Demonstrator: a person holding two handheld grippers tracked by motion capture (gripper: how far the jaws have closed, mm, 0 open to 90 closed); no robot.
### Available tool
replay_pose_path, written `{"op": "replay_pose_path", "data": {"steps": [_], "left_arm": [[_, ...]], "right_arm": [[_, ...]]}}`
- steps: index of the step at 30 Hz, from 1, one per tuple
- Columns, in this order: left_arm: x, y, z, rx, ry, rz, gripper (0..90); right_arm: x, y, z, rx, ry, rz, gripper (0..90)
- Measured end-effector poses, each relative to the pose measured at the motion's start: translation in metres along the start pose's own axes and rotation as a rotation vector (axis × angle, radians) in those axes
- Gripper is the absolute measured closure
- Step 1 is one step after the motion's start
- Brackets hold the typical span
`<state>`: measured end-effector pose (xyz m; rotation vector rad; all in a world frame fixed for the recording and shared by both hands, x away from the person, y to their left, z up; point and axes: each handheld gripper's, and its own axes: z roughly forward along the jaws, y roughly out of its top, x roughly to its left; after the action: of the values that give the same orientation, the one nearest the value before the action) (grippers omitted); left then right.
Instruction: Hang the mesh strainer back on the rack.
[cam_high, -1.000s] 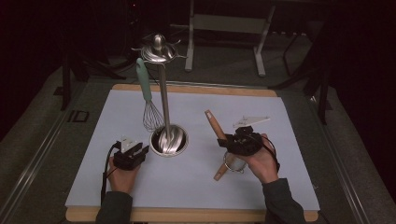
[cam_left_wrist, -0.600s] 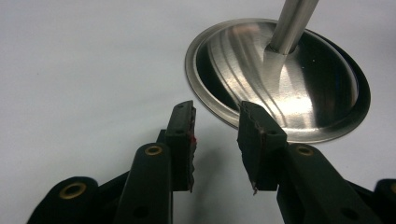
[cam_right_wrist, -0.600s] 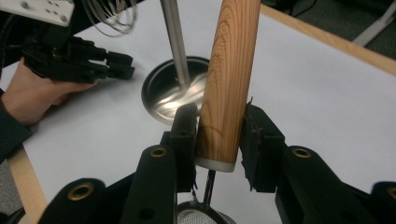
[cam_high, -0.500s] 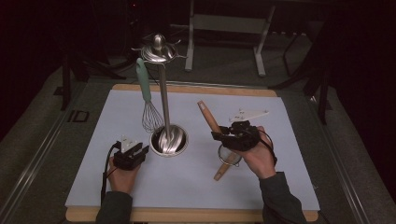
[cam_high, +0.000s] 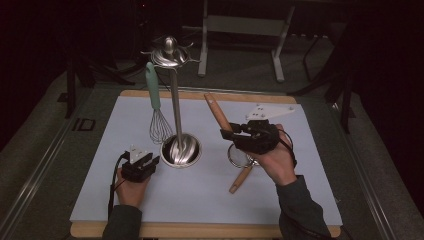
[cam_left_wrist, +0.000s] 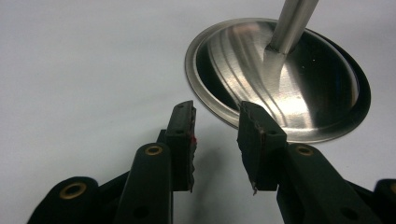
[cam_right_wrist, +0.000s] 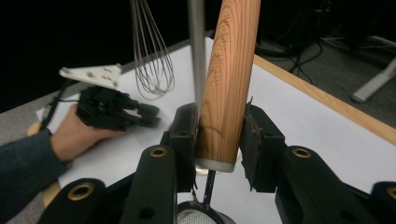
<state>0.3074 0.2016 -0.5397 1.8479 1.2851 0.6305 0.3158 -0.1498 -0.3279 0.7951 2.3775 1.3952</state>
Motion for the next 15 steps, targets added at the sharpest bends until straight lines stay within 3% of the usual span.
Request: {"op": "replay_pose_path", "data": {"steps": [15], "left_arm": [[0.0,0.0,0.0,0.0,0.0,0.001,66.6]], "right_arm": [[0.023,0.034,-0.008,-0.106,0.052,-0.067,68.3]]}}
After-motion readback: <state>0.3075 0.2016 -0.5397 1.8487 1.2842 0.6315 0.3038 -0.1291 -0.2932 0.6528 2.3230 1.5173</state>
